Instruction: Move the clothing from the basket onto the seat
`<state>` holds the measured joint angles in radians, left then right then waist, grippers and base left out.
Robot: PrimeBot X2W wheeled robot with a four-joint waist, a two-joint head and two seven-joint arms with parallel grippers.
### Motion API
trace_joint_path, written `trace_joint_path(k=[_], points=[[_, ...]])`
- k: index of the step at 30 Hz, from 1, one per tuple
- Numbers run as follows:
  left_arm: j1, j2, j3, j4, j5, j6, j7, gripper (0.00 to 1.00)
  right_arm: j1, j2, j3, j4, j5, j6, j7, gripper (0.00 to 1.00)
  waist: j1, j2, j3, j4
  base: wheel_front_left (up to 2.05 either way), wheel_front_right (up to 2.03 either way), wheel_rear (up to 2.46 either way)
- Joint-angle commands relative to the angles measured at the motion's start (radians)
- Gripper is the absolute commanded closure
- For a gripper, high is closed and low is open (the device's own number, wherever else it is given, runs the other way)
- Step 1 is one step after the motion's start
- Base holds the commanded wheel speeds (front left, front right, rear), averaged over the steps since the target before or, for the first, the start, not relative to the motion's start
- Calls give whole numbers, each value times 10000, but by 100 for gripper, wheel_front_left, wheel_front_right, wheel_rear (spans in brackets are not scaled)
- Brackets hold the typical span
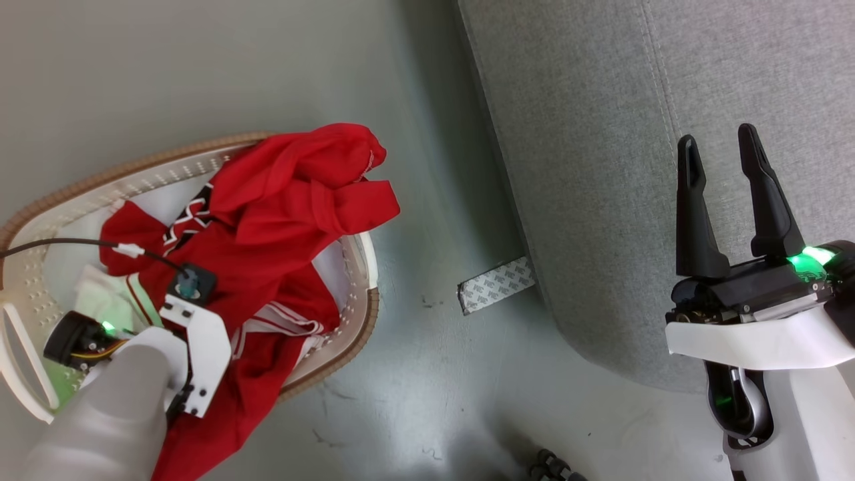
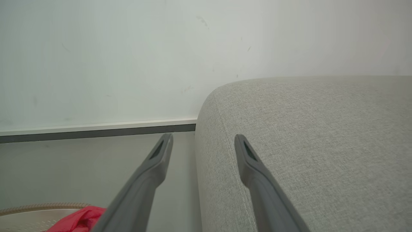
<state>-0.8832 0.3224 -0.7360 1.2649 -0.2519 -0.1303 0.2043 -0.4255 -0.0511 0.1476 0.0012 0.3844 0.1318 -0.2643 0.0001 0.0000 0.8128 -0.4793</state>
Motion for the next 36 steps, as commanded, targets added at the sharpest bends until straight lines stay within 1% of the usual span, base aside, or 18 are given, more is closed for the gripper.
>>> trace_joint_path(k=[1, 5, 8, 17, 22, 30, 36], points=[[111, -14, -35, 89, -104, -1, -113, 100, -95, 10, -59, 55, 73, -21, -1, 0, -1, 0, -87, 29, 0, 0, 0], [213, -158, 13, 94, -285, 16, -512, 100, -110, 8, -116, 108, -76, -21, -1, 0, -1, 0, -510, 182, 0, 0, 0], [335, -472, 98, 79, -502, 25, -979, 100, 11, 6, -196, 182, -274, -21, -1, 0, -1, 0, -1082, 433, 0, 0, 0], [1061, -1563, 279, -13, -1073, -1, -2886, 100, 601, -2, -440, 592, -1120, -21, -1, 0, -1, 0, -3478, 1451, 0, 0, 0], [1574, -2044, 361, -192, -1557, -6, -3848, 100, 1124, -5, -544, 858, -1465, -22, -1, 0, -1, 0, -4851, 1988, 0, 0, 0], [2261, -2346, 131, -1000, -2401, -9, -4561, 100, 1964, -90, -571, 1228, -1815, -22, -1, 0, -1, 0, -6672, 2850, 0, 0, 0], [2558, -2255, 165, -1991, -2810, -10, -4703, 100, 2401, -240, -434, 1342, -1761, -22, -1, 0, -1, 0, -7546, 3301, 0, 0, 0]])
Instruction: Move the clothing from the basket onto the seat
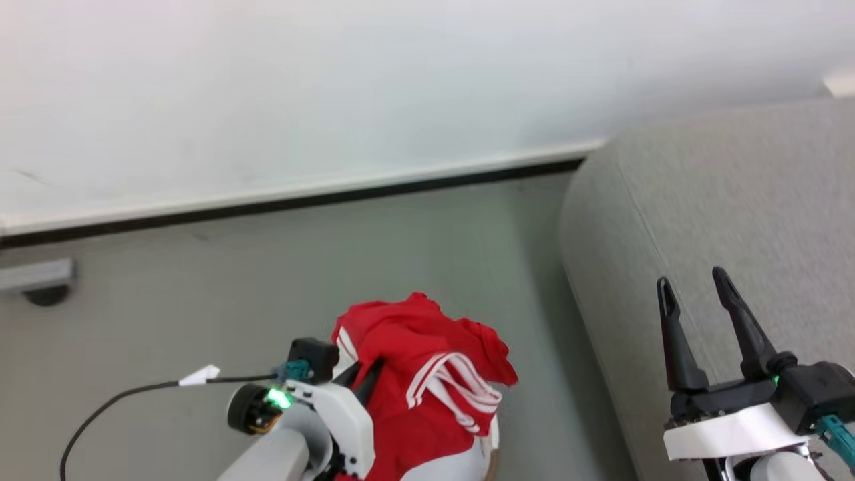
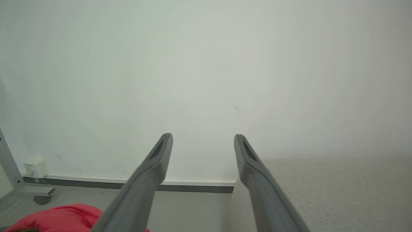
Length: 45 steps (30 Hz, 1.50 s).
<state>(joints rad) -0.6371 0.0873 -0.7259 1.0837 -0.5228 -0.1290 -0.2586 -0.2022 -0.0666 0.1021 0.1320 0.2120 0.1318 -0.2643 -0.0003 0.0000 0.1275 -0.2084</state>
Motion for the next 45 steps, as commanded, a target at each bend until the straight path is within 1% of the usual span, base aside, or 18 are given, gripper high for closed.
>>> trace_joint_path(k=[1, 5, 13, 25, 30, 39, 42, 45], points=[[96, 162, 147, -454, -94, -24, -69, 100, 230, -100, 41, 49, -21, -22, -1, 0, 3, 0, -792, 650, 0, 0, 0], [399, 353, 603, -1674, 20, 32, -63, 100, 470, -118, 80, 85, 53, -22, -1, 0, 3, 0, -1096, 828, 0, 0, 0], [420, 686, 1352, -3865, 521, 251, -67, 100, 709, -30, 147, 83, 166, -22, -1, 0, 3, 0, -1304, 1110, 0, 0, 0], [231, 1180, 1605, -6150, 684, 568, 95, 100, 806, 90, 457, 113, 256, -22, -1, 0, 3, 0, -1450, 1313, 0, 0, 0], [472, 1306, 1565, -6829, 635, 753, 316, 100, 719, 110, 646, 123, 321, -22, 0, 0, 3, 0, -1412, 1319, 0, 0, 0], [640, 1416, 1520, -7360, 552, 878, 499, 100, 586, 20, 865, 186, 304, -22, 0, 0, 3, 0, -1372, 1356, 0, 0, 0], [689, 1417, 1476, -7485, 546, 918, 503, 100, 506, -87, 1120, 194, 385, -22, 0, 0, 3, 0, -1336, 1411, 0, 0, 0], [734, 1318, 1350, -7576, 566, 897, 499, 100, 379, -273, 1582, 318, 540, -22, 0, 0, 3, 0, -1303, 1530, 0, 0, 0]])
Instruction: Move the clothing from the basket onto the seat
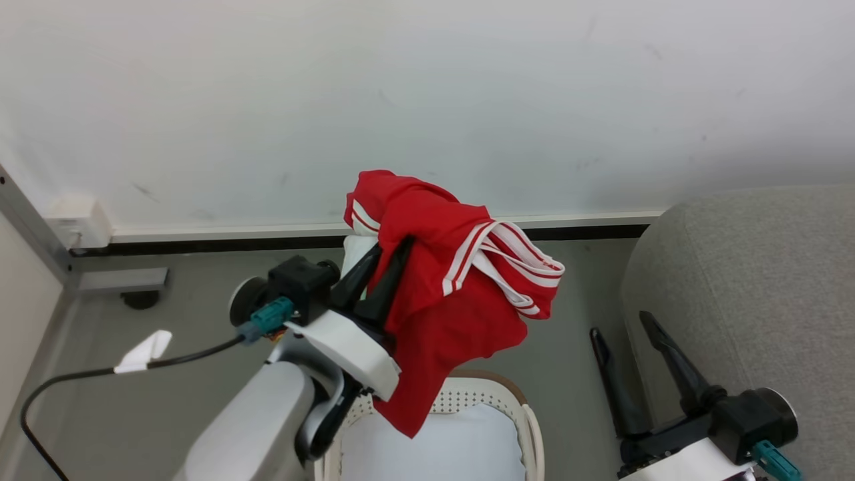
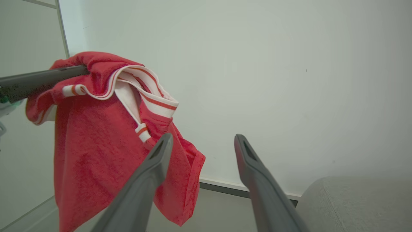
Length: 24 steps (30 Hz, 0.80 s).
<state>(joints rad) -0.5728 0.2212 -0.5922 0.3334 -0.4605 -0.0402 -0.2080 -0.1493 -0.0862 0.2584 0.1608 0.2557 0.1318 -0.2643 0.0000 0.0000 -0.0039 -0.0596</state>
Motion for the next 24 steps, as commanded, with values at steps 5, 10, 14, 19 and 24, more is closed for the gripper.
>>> trace_joint_path(k=[5, 10, 14, 19, 24], points=[[213, -245, -354, -173, 76, -84, -48, 100, -496, -464, 869, 418, 334, -22, 0, 0, 0, 0, 26, 346, 0, 0, 0], [324, -510, -751, -278, 154, -137, -22, 100, -1083, -884, 1695, 982, 617, -22, 0, 0, 0, 0, -34, 727, 0, 0, 0], [410, -645, -1036, -291, 193, -219, -6, 100, -1549, -1218, 2189, 1497, 861, -22, 0, 0, 0, 0, -97, 1103, 0, 0, 0], [482, -759, -1415, -227, 249, -341, 95, 100, -2074, -1653, 2801, 1999, 1193, -22, 0, 0, 0, 0, -149, 1582, 0, 0, 0], [535, -854, -1771, -222, 281, -443, 120, 100, -2644, -1981, 3745, 2393, 1671, -22, 0, 0, 0, 0, -197, 2019, 0, 0, 0]])
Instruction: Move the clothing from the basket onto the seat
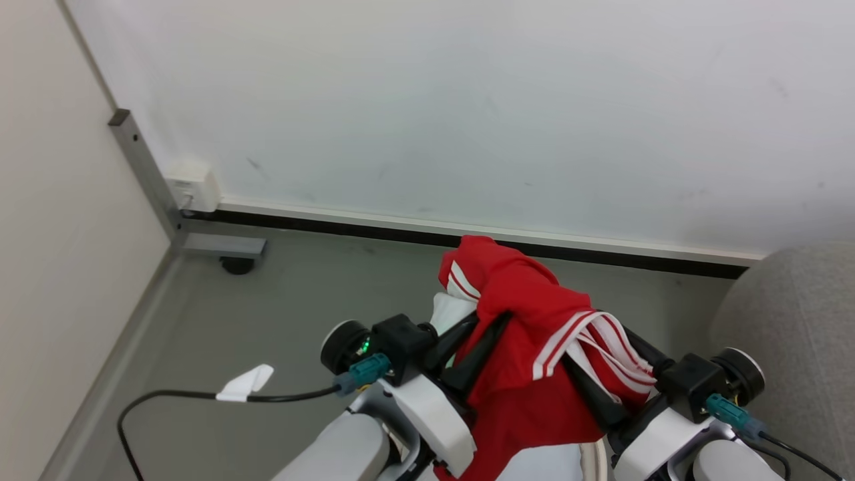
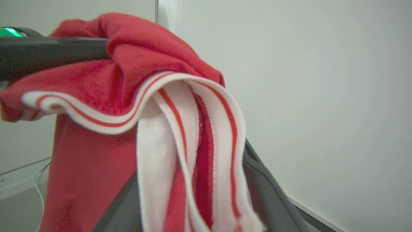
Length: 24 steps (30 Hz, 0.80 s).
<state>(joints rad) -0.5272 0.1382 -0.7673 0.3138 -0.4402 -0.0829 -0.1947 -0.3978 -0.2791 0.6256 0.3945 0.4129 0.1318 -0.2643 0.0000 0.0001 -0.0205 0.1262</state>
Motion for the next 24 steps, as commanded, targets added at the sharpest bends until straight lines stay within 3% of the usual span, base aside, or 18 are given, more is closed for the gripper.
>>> trace_joint_path(k=[1, 14, 15, 17, 18, 24], points=[[87, -48, -75, -30, 82, -45, -8, 100, -273, -96, 292, 112, 217, -22, 0, 0, 0, -1, -39, 238, 0, 0, 0], [174, -172, -598, 146, -37, -165, 0, 100, -1308, -180, 1704, 889, 1151, -22, 0, 0, 0, -1, -130, 812, 0, 0, 0], [174, -163, -596, 152, -54, -148, -11, 100, -1323, -165, 1755, 910, 1188, -22, 0, 26, 0, -1, -135, 811, 0, 0, 0], [169, -124, -576, 164, -86, -121, -30, 100, -1320, -159, 1853, 958, 1257, -22, 0, 96, 0, -1, -137, 786, 0, 0, 0], [165, -104, -562, 171, -103, -104, -42, 100, -1309, -165, 1896, 970, 1293, -22, 0, 100, 0, -1, -136, 762, 0, 0, 0], [149, -35, -475, 178, -156, 3, -105, 100, -1259, -229, 1875, 939, 1443, -22, 0, 100, 0, -1, -112, 557, 0, 0, 0]])
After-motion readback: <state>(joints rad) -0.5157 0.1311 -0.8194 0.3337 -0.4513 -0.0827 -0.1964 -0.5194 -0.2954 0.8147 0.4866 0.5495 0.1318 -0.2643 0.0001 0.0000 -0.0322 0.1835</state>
